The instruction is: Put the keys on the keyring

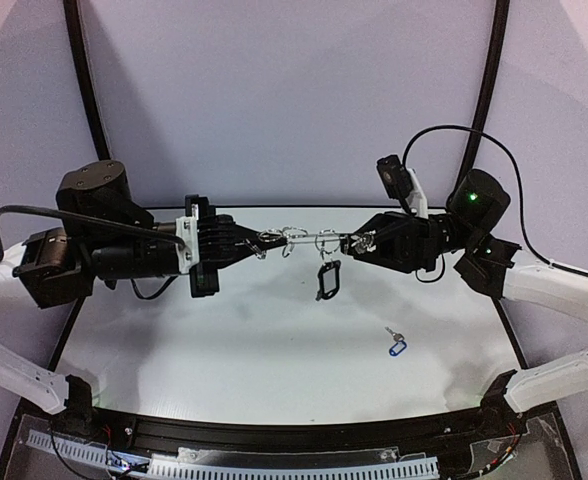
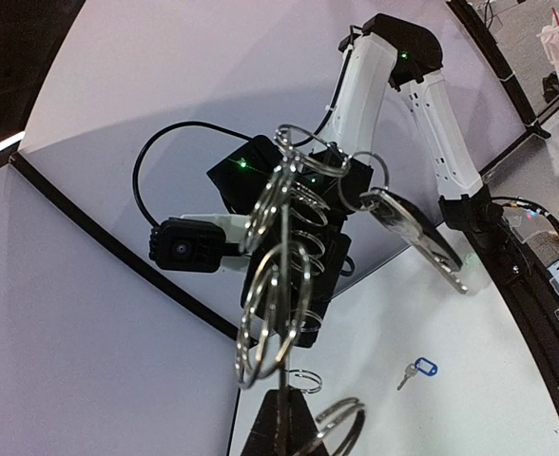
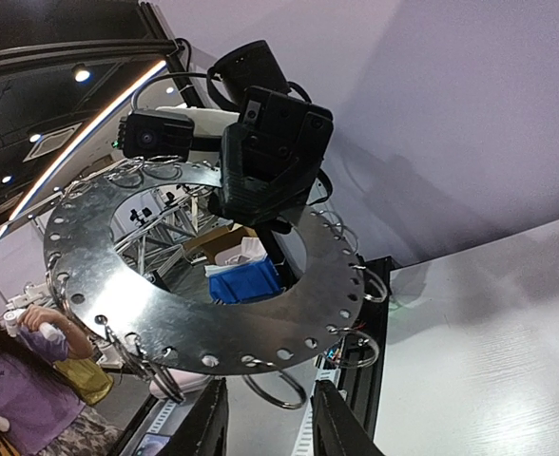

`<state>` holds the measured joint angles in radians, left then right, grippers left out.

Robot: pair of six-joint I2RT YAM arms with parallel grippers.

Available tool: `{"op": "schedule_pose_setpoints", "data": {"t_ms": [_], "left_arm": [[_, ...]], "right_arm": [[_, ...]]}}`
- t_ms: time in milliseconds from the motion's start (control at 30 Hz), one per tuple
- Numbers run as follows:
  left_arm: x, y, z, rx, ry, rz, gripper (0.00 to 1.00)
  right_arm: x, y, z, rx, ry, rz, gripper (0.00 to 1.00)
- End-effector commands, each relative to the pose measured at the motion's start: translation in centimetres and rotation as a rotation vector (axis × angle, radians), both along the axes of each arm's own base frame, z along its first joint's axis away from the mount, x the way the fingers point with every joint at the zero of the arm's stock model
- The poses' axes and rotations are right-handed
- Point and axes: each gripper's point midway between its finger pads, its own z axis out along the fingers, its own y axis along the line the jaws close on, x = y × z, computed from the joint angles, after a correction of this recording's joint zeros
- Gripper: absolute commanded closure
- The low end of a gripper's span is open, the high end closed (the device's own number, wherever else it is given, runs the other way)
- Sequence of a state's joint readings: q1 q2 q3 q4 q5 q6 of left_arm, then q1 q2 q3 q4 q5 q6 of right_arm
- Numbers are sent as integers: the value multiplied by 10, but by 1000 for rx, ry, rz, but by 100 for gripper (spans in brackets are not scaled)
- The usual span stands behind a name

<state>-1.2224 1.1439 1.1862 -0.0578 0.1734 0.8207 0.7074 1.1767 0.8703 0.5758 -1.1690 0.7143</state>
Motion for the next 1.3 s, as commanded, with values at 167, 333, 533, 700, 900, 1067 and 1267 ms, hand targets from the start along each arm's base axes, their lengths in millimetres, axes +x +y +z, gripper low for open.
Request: {"op": "schedule_pose_setpoints", "data": {"t_ms": [167,333,533,700,900,1067,1267], "left_arm": [[1,5,11,-50,-25,15,99],[-1,5,10,-48,-21,10,99],[-3,9,6,-48,-9,7,99],[-2,14,10,-77,-14,19,99],[-4,23,10,-105,-15,27,99],[-6,26,6,-116,-19,21,99],[-7,34,0,-141,0,30,99]], "right_arm": [[-8,4,7,14,-33,42,75],[-7,4,8,21,-37,25,82],[-7,3,9,18,-39,12,100],[-4,4,5,-21,-16,-7,100],[3,3,4,-42,2,-76,100],[18,4,8,-27,12,-174,100],[46,-3,14,14,34,-340,100]]}}
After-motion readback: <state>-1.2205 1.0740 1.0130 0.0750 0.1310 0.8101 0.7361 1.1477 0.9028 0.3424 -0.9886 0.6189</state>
